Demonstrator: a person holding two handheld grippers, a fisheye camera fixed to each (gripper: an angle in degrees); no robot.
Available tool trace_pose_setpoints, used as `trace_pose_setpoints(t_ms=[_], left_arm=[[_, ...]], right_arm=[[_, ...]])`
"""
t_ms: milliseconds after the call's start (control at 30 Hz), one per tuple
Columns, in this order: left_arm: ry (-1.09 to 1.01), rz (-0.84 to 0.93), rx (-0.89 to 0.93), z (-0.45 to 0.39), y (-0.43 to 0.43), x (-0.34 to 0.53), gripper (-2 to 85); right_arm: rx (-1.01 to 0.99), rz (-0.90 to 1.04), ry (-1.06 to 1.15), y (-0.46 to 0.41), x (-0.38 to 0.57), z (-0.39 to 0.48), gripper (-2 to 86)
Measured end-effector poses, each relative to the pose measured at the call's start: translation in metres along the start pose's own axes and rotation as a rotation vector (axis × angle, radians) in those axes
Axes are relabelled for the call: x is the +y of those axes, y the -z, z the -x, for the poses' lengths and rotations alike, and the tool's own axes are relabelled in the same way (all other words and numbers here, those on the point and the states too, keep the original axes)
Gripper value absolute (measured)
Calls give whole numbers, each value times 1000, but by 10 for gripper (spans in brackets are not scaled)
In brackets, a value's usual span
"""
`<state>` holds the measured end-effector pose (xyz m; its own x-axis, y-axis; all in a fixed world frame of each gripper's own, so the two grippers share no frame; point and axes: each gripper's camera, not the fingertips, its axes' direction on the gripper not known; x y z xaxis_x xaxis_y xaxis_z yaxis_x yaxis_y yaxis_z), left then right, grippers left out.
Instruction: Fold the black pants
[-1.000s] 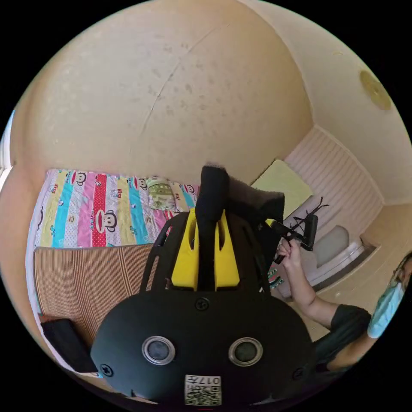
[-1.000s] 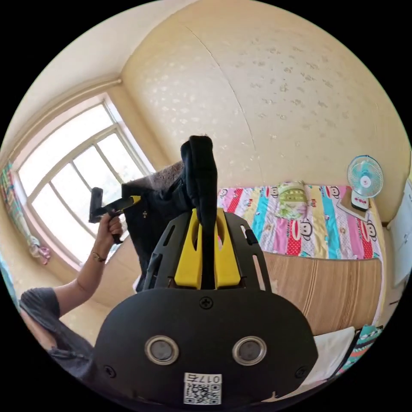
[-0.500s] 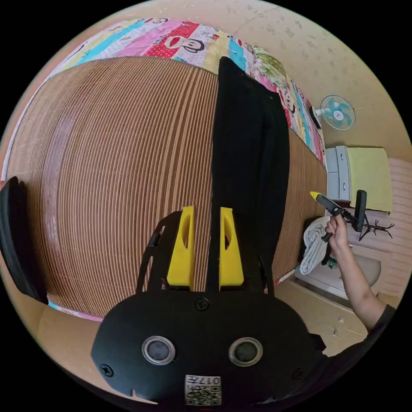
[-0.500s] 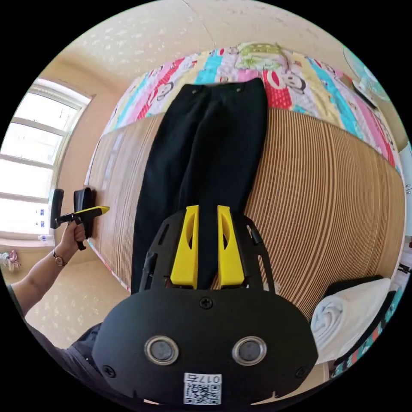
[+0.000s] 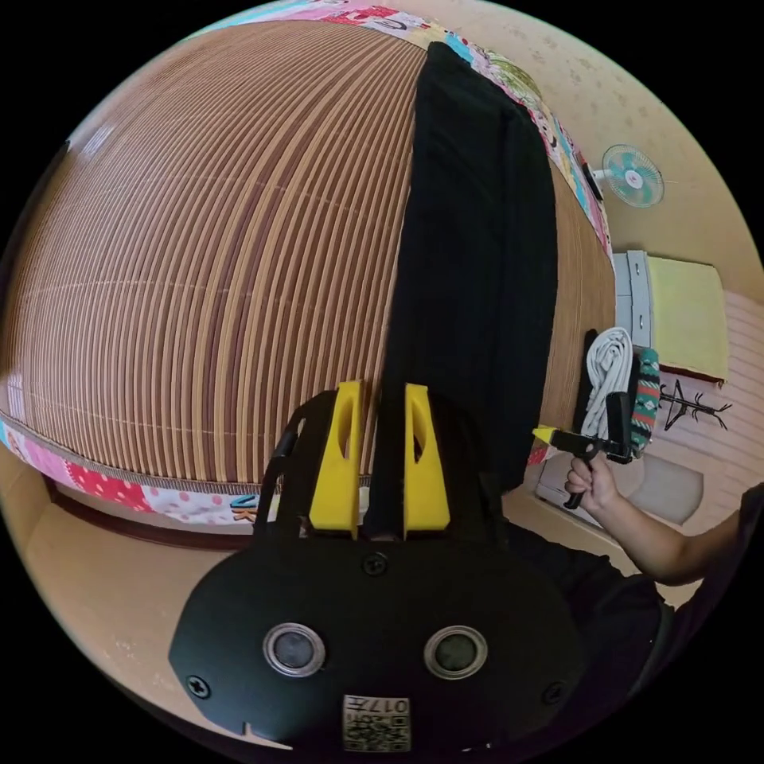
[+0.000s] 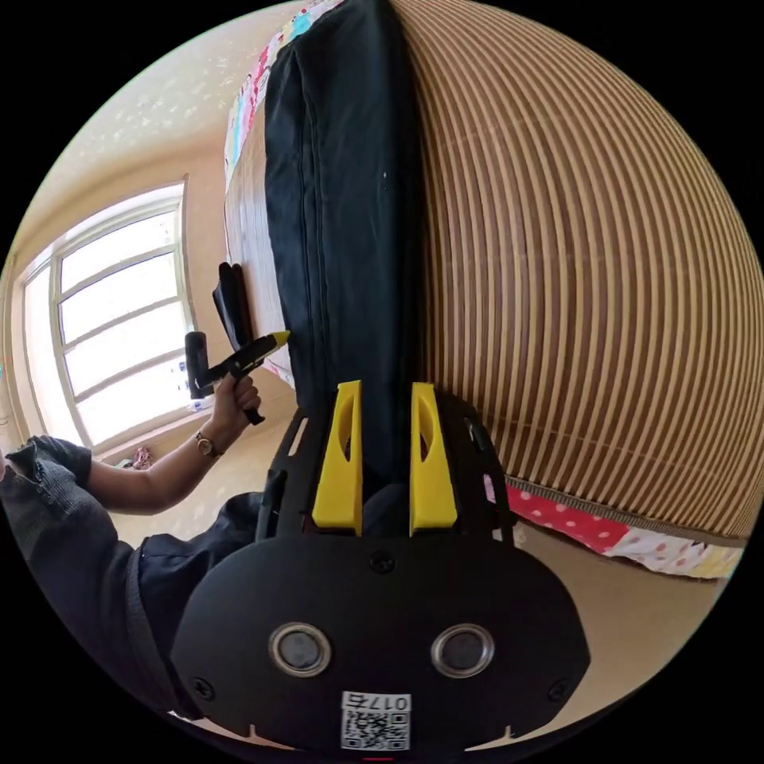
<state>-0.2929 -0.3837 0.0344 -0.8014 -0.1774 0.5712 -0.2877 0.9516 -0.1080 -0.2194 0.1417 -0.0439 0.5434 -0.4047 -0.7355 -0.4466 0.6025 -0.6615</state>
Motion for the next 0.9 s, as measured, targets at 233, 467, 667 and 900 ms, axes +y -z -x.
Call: trace_pose_setpoints(t_ms=[233,467,667,900], left_arm=[[-83,157,433,27,34,-24,24],[456,46,428,133,47,8,50],[262,-183,-1,53,127,-10,101],[-273,152,207,-114,84,-94,212]], right_arm=[[-220,34,160,46,17,12,37],[159,-67,-120,99,55,-31,33],[315,-68,59,108,67,54,30],[424,-37,220,95,64,137,29]])
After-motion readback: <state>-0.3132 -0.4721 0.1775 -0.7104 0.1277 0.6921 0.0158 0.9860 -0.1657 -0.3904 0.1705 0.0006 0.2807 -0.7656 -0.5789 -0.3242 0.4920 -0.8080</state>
